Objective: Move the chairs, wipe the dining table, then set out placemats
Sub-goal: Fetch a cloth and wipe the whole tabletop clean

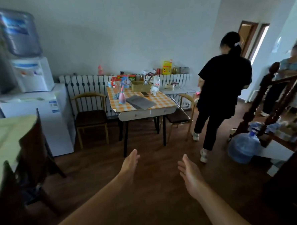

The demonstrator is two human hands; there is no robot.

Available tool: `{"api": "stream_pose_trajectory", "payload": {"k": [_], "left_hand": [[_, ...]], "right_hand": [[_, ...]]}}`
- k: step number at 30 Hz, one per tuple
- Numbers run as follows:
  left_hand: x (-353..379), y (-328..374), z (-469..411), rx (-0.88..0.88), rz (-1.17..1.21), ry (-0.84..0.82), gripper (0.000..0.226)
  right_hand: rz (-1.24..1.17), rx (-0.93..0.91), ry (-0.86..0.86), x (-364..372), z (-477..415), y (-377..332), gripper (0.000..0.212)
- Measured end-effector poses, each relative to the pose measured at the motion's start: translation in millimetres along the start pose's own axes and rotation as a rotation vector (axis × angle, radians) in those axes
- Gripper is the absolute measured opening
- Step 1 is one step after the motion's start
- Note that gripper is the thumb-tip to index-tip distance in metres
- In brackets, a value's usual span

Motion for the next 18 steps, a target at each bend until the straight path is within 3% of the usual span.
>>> {"api": "stream_pose_trajectory", "payload": {"k": [12, 18], "left_hand": [[2, 66, -196, 0.048, 0.066, 0.189, 0.053], [-1, 141, -325, 0.046, 0.108, 0.27, 0.052]], "right_hand": [[0.099, -0.026, -0.243, 174, -167, -68, 0.055], [0.109, -0.026, -0.323, 298, -266, -143, 0.054]]}}
Point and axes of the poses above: each hand's wrist, its own z-axis away from the middle knuckle, its own x-axis out of the palm, y = z × x, the point moved 9 cm from there along -z, towards the middle knuckle, and after that the axes turned 14 degrees about y, right-handed, at the moved point
